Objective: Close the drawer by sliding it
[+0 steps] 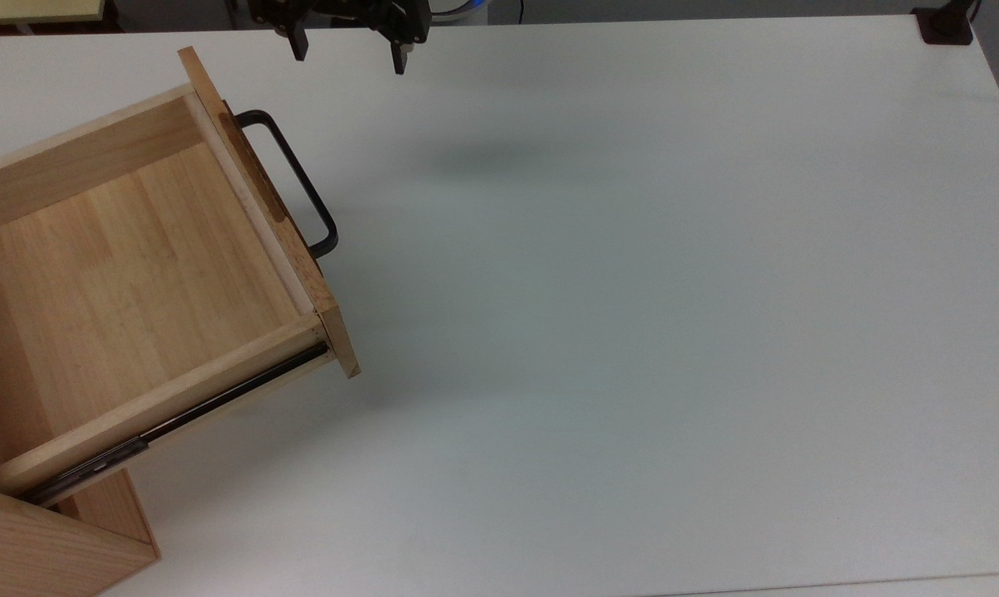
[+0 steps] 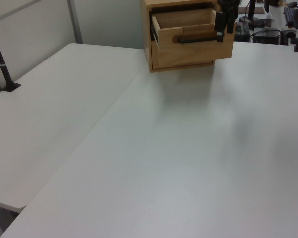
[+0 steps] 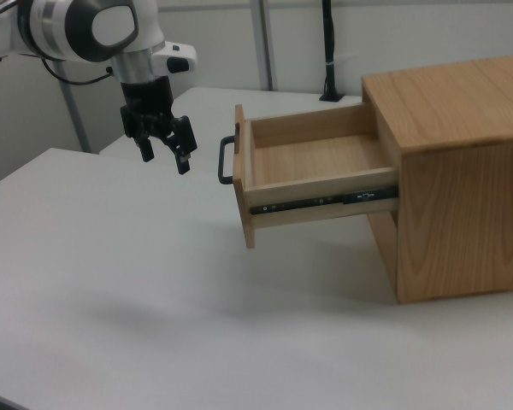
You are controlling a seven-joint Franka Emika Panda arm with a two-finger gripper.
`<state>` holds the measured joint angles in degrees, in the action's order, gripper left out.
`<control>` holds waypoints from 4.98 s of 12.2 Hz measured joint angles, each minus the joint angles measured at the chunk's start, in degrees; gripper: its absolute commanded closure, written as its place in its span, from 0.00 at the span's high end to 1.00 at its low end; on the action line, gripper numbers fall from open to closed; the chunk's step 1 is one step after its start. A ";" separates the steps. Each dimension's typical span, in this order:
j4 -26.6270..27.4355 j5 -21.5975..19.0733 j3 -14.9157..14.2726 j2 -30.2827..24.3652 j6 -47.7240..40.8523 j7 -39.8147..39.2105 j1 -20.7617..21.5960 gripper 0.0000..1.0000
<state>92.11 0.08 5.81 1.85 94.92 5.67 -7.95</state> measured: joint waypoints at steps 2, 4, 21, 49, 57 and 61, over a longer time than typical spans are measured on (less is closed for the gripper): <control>0.00 0.00 0.00 0.00 0.00 -1.20 0.00 1.00; 0.00 -0.01 0.00 0.01 0.00 -2.03 0.00 1.00; -0.02 1.05 -0.68 5.09 15.00 40.65 -0.14 0.01; -11.81 3.16 -11.71 26.16 54.16 36.37 -6.67 0.07; -9.44 3.31 -4.78 13.63 16.55 13.24 0.68 0.80; -3.14 3.22 -3.61 7.26 7.91 -5.55 2.90 1.00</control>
<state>88.97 3.30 2.20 9.11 102.83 0.11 -5.05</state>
